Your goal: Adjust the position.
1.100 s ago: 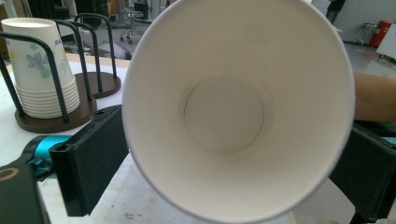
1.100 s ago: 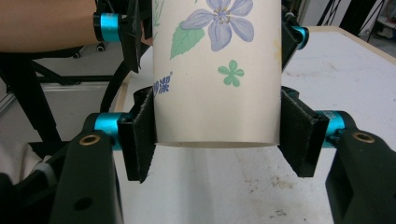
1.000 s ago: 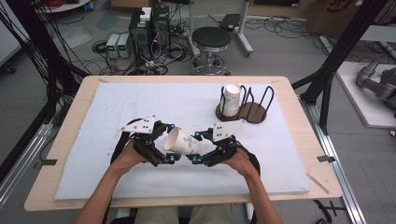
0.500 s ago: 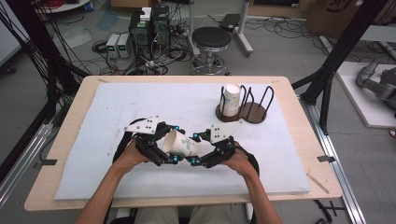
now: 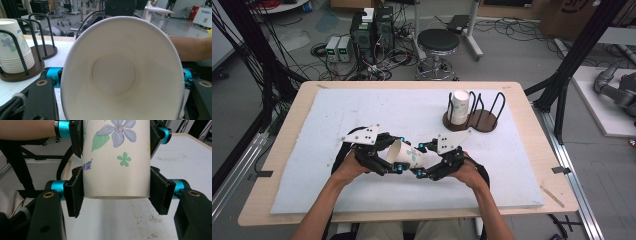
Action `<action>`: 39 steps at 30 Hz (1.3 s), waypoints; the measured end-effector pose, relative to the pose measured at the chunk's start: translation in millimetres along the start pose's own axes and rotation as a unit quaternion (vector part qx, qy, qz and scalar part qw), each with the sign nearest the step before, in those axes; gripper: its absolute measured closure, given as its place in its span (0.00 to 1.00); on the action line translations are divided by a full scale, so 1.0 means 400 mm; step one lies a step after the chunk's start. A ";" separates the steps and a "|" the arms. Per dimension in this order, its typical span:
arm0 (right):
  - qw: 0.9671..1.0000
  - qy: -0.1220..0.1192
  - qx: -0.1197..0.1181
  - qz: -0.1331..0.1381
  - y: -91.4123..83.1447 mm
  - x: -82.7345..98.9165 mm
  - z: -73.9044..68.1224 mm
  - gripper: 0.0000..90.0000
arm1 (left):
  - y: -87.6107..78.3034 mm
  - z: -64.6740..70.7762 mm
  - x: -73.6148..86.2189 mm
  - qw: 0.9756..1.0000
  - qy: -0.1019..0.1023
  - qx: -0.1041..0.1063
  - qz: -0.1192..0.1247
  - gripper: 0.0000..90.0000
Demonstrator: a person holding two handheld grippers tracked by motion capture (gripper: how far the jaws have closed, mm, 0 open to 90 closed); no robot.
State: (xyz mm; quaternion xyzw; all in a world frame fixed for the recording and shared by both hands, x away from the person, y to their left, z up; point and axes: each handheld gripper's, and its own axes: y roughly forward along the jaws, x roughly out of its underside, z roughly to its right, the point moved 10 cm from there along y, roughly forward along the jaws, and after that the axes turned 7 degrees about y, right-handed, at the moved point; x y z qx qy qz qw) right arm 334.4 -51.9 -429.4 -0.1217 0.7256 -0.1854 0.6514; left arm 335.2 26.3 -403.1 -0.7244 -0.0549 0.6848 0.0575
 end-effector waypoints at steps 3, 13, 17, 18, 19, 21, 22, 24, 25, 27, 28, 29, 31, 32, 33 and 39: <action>1.000 0.000 0.000 0.000 0.000 0.000 0.000 0.42 | -0.001 0.000 0.001 1.000 0.001 -0.001 -0.001 0.35; 1.000 0.003 0.003 0.002 0.001 -0.001 -0.001 0.27 | 0.001 0.002 -0.001 1.000 0.006 -0.001 -0.002 0.35; 1.000 0.008 0.010 -0.003 0.001 0.000 0.001 0.20 | -0.001 0.000 0.000 1.000 0.007 -0.005 -0.004 0.35; 1.000 0.011 0.013 -0.004 0.000 0.000 0.002 0.19 | -0.001 0.000 0.000 1.000 0.008 -0.005 -0.005 0.35; 1.000 0.010 0.014 -0.006 0.000 0.000 0.001 0.19 | -0.002 0.000 0.000 1.000 0.009 -0.007 -0.006 0.35; 1.000 0.008 0.020 -0.007 -0.004 0.000 0.004 0.19 | -0.004 0.000 0.001 1.000 0.010 -0.009 -0.009 0.34; 1.000 0.011 0.021 -0.008 -0.005 0.001 0.005 0.19 | -0.005 -0.002 0.001 1.000 0.010 -0.012 -0.010 0.34; 1.000 0.011 0.026 -0.009 -0.009 0.003 0.007 0.19 | -0.010 -0.004 0.001 1.000 0.010 -0.018 -0.014 0.34; 0.999 0.010 0.028 -0.010 -0.011 0.005 0.008 0.19 | -0.012 -0.006 0.001 1.000 0.010 -0.020 -0.015 0.34; 0.999 0.014 0.036 -0.012 -0.017 0.008 0.011 0.19 | -0.017 -0.010 0.002 0.999 0.009 -0.024 -0.025 0.34; 0.999 0.015 0.040 -0.013 -0.020 0.010 0.013 0.19 | -0.019 -0.012 0.002 0.999 0.011 -0.027 -0.030 0.34; 0.999 0.016 0.045 -0.014 -0.024 0.013 0.016 0.19 | -0.021 -0.014 0.000 0.999 0.011 -0.028 -0.031 0.34; 0.998 0.019 0.053 -0.015 -0.032 0.018 0.020 0.19 | -0.025 -0.017 -0.002 0.999 0.012 -0.033 -0.036 0.34; 0.998 0.022 0.060 -0.015 -0.036 0.021 0.023 0.19 | -0.026 -0.020 -0.002 0.998 0.012 -0.036 -0.042 0.34; 0.998 0.025 0.063 -0.015 -0.040 0.024 0.025 0.19 | -0.028 -0.022 -0.001 0.998 0.011 -0.037 -0.047 0.34; 0.994 0.047 0.096 -0.009 -0.062 0.047 0.039 0.19 | -0.033 -0.036 0.004 0.996 0.015 -0.045 -0.079 0.34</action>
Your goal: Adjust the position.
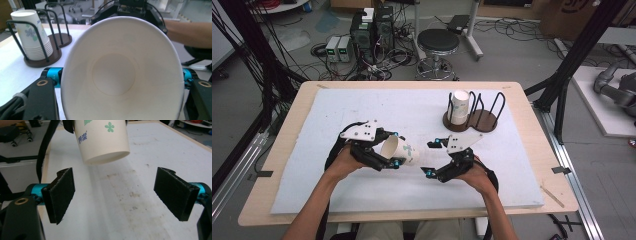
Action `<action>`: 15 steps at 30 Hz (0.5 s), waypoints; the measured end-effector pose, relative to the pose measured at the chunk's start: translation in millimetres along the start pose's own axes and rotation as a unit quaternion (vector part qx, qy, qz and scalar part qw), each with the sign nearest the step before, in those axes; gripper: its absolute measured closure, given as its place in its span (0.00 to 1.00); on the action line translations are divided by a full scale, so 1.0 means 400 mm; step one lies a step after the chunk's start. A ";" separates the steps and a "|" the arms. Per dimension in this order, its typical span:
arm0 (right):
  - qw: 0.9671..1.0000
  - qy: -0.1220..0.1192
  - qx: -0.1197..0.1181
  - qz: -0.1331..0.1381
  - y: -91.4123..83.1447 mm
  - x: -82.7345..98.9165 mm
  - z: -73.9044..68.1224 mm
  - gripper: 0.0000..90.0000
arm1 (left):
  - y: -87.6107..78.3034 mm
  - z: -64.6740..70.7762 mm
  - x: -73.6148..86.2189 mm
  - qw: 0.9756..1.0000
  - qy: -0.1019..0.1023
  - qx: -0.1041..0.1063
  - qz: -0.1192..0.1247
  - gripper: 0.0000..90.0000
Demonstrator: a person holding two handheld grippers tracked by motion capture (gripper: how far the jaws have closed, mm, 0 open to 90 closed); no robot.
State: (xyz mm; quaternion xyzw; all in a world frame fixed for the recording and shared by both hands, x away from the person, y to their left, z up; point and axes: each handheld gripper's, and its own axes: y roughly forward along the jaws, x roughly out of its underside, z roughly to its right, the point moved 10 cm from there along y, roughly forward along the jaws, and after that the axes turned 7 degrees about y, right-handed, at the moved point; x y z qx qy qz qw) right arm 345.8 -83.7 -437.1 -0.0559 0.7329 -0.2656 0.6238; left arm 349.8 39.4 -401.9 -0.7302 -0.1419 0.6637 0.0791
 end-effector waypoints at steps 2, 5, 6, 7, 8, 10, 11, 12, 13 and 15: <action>1.000 0.006 0.011 0.000 -0.007 0.009 0.006 0.19 | -0.001 -0.006 0.001 1.000 0.001 -0.002 -0.008 0.34; 0.999 0.015 0.030 0.002 -0.017 0.022 0.018 0.19 | -0.003 -0.014 -0.001 1.000 0.002 -0.007 -0.018 0.34; 0.999 0.017 0.037 0.003 -0.021 0.027 0.021 0.19 | -0.005 -0.016 -0.001 1.000 0.003 -0.008 -0.025 0.34; 0.999 0.022 0.041 0.004 -0.026 0.031 0.024 0.19 | -0.006 -0.019 -0.001 0.999 0.005 -0.008 -0.031 0.34; 0.998 0.026 0.049 0.006 -0.031 0.035 0.028 0.19 | -0.008 -0.022 0.000 0.999 0.007 -0.009 -0.039 0.34; 0.997 0.029 0.063 0.013 -0.040 0.040 0.036 0.19 | -0.009 -0.028 0.001 0.999 0.009 -0.010 -0.052 0.34; 0.997 0.034 0.069 0.015 -0.046 0.043 0.039 0.19 | -0.011 -0.032 0.003 0.998 0.010 -0.011 -0.061 0.34; 0.996 0.036 0.078 0.017 -0.051 0.046 0.045 0.19 | -0.010 -0.034 0.005 0.997 0.010 -0.012 -0.069 0.34; 0.995 0.039 0.087 0.019 -0.057 0.050 0.050 0.19 | -0.010 -0.038 0.008 0.997 0.009 -0.015 -0.080 0.34; 0.994 0.048 0.096 0.024 -0.066 0.059 0.058 0.19 | -0.009 -0.043 0.010 0.996 0.006 -0.015 -0.092 0.33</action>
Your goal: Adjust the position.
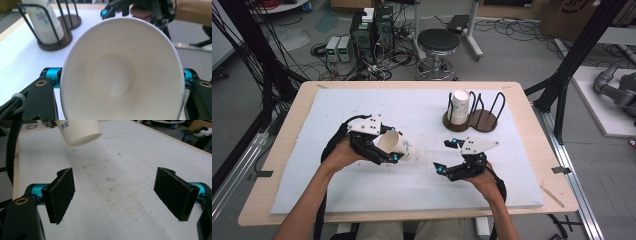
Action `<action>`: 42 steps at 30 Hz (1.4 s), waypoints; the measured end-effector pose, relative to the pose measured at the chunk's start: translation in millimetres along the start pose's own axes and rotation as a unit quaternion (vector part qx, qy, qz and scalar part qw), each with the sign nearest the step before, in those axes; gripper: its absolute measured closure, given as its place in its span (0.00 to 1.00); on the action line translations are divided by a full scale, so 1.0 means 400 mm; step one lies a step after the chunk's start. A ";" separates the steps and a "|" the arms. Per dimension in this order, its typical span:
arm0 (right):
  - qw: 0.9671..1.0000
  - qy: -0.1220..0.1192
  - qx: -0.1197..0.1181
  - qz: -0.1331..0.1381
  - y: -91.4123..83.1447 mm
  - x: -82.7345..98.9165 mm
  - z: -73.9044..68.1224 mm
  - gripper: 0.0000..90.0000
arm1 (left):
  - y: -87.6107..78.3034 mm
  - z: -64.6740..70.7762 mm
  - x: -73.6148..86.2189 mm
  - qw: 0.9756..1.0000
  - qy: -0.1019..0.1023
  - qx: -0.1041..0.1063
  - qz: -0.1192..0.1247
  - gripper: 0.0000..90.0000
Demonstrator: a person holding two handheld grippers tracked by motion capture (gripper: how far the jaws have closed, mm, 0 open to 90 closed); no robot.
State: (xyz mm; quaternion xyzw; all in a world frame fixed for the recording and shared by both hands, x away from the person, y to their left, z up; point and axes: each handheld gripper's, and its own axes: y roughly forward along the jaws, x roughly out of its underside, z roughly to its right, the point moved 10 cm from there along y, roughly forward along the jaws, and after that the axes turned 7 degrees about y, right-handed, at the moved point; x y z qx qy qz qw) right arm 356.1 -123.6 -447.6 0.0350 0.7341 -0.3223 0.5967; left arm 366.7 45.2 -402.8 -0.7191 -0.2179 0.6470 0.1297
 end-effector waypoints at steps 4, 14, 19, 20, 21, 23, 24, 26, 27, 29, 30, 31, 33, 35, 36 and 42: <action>0.999 0.017 0.027 0.010 -0.017 0.016 0.025 0.19 | 0.004 -0.008 0.002 1.000 0.003 -0.001 -0.024 0.34; 0.994 0.049 0.094 0.009 -0.036 0.042 0.072 0.19 | 0.021 -0.026 0.017 0.995 0.022 0.003 -0.095 0.34; 0.990 0.068 0.124 0.006 -0.046 0.062 0.098 0.19 | 0.033 -0.035 0.020 0.992 0.030 0.009 -0.124 0.34; 0.989 0.069 0.130 0.006 -0.049 0.067 0.103 0.19 | 0.033 -0.038 0.021 0.990 0.036 0.010 -0.134 0.34; 0.988 0.070 0.134 0.005 -0.052 0.072 0.108 0.19 | 0.034 -0.039 0.020 0.990 0.036 0.011 -0.137 0.34; 0.987 0.074 0.144 0.007 -0.056 0.083 0.119 0.19 | 0.035 -0.042 0.017 0.989 0.038 0.013 -0.143 0.34; 0.986 0.075 0.148 0.008 -0.058 0.088 0.124 0.19 | 0.035 -0.045 0.015 0.989 0.039 0.012 -0.146 0.34; 0.985 0.078 0.155 0.013 -0.062 0.096 0.133 0.19 | 0.035 -0.048 0.012 0.988 0.039 0.014 -0.149 0.34; 0.984 0.081 0.156 0.017 -0.064 0.099 0.137 0.19 | 0.035 -0.049 0.011 0.988 0.039 0.014 -0.151 0.34; 0.983 0.082 0.160 0.023 -0.068 0.104 0.145 0.19 | 0.035 -0.051 0.012 0.987 0.041 0.016 -0.157 0.34; 0.984 0.081 0.159 0.028 -0.069 0.106 0.147 0.20 | 0.036 -0.052 0.013 0.986 0.041 0.015 -0.159 0.34; 0.983 0.084 0.158 0.031 -0.069 0.109 0.149 0.19 | 0.037 -0.053 0.013 0.986 0.040 0.016 -0.159 0.34; 0.983 0.088 0.160 0.030 -0.070 0.117 0.154 0.19 | 0.038 -0.055 0.017 0.986 0.038 0.015 -0.161 0.34; 0.983 0.090 0.160 0.028 -0.069 0.123 0.158 0.20 | 0.038 -0.057 0.023 0.985 0.038 0.016 -0.168 0.34; 0.982 0.090 0.161 0.028 -0.069 0.125 0.159 0.19 | 0.038 -0.058 0.026 0.984 0.037 0.017 -0.172 0.34; 0.983 0.094 0.159 0.022 -0.064 0.139 0.160 0.20 | 0.043 -0.062 0.036 0.983 0.031 0.021 -0.178 0.34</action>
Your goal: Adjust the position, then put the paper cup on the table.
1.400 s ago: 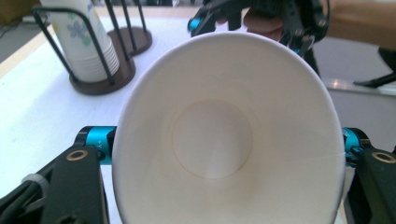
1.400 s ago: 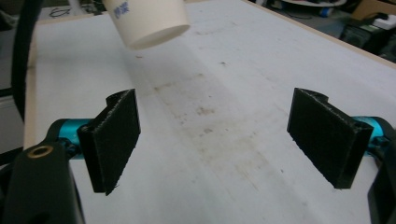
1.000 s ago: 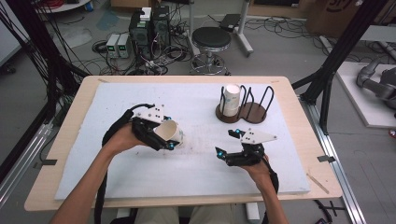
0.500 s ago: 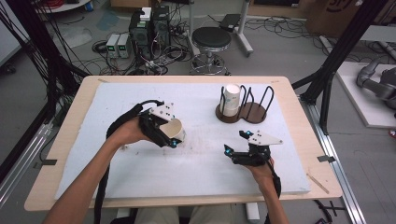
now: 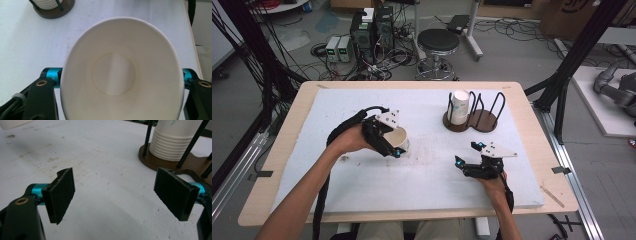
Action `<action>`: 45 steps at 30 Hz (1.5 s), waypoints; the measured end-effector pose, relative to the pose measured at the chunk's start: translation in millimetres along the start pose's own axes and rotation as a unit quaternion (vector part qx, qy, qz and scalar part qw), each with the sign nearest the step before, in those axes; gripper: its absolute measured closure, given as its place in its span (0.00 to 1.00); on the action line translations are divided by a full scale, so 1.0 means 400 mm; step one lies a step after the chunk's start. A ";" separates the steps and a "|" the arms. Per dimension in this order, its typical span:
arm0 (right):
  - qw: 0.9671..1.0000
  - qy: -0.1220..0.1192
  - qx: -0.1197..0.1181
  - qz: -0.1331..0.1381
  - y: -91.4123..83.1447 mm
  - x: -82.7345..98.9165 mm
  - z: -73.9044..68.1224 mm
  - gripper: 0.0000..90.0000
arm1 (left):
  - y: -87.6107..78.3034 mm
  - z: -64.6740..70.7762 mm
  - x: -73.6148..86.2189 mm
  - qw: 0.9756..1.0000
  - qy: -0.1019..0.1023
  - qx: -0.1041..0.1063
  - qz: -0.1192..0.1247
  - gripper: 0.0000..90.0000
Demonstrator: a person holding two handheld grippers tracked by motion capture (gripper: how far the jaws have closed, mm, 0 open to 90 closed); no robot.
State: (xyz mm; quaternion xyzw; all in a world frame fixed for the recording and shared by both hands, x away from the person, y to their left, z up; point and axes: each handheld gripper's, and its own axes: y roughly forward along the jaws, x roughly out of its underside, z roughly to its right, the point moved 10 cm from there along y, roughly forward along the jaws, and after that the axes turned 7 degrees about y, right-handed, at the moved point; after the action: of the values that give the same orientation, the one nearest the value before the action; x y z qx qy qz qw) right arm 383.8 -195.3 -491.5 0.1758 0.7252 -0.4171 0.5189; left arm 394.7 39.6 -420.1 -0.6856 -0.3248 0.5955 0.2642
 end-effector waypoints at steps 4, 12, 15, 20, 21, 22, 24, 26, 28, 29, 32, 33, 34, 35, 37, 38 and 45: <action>1.000 -0.003 0.000 0.000 0.001 0.000 -0.001 0.20 | 0.005 -0.004 0.008 1.000 -0.002 0.000 -0.011 0.34; 1.000 -0.001 0.002 0.000 0.002 0.001 -0.001 0.19 | 0.013 -0.003 0.013 1.000 -0.002 0.004 -0.020 0.34; 1.000 0.002 0.003 -0.001 0.001 0.001 0.000 0.19 | 0.012 -0.003 0.014 1.000 -0.001 0.005 -0.023 0.34; 1.000 0.003 0.001 -0.001 0.002 0.002 0.000 0.19 | 0.012 -0.005 0.012 1.000 -0.001 0.002 -0.019 0.34; 1.000 0.003 0.002 -0.001 0.002 0.002 0.000 0.20 | 0.012 -0.005 0.012 1.000 -0.002 0.002 -0.020 0.34; 1.000 0.003 0.001 -0.001 0.002 0.002 0.000 0.20 | 0.013 -0.005 0.013 1.000 -0.003 0.001 -0.018 0.34; 1.000 0.004 0.001 -0.001 0.002 0.002 0.000 0.20 | 0.013 -0.006 0.013 1.000 -0.004 0.000 -0.018 0.34; 1.000 0.001 0.001 -0.001 0.003 0.001 0.001 0.19 | 0.013 -0.006 0.013 1.000 -0.004 0.001 -0.018 0.34; 1.000 0.001 0.003 -0.004 0.003 0.002 0.000 0.20 | 0.013 -0.007 0.014 1.000 -0.004 0.001 -0.019 0.34; 1.000 0.000 0.002 -0.004 0.003 0.003 -0.001 0.19 | 0.013 -0.008 0.014 1.000 -0.003 0.000 -0.019 0.34; 1.000 -0.001 0.002 -0.004 0.003 0.003 -0.002 0.20 | 0.014 -0.009 0.015 1.000 -0.004 0.000 -0.020 0.34; 1.000 0.000 0.002 -0.004 0.003 0.003 -0.002 0.19 | 0.015 -0.009 0.015 1.000 -0.003 0.000 -0.020 0.34; 1.000 -0.001 0.003 -0.003 0.003 0.002 0.000 0.19 | 0.016 -0.008 0.015 1.000 -0.003 0.001 -0.021 0.34; 1.000 0.001 0.002 -0.004 0.003 0.003 -0.001 0.19 | 0.017 -0.008 0.016 1.000 -0.003 0.001 -0.022 0.34; 1.000 -0.002 0.004 -0.005 0.004 0.003 0.000 0.20 | 0.019 -0.009 0.016 1.000 -0.003 0.002 -0.023 0.34; 1.000 -0.004 0.005 -0.006 0.005 0.003 0.000 0.19 | 0.020 -0.010 0.017 1.000 -0.004 0.002 -0.023 0.34; 1.000 -0.004 0.004 -0.008 0.005 0.004 -0.002 0.19 | 0.034 -0.019 0.019 0.999 -0.007 0.003 -0.031 0.34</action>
State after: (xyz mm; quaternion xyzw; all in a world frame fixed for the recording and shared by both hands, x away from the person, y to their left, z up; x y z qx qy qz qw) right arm 383.9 -193.7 -493.8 0.1704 0.7228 -0.4248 0.5178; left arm 404.8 36.8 -434.2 -0.6698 -0.3458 0.5932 0.2826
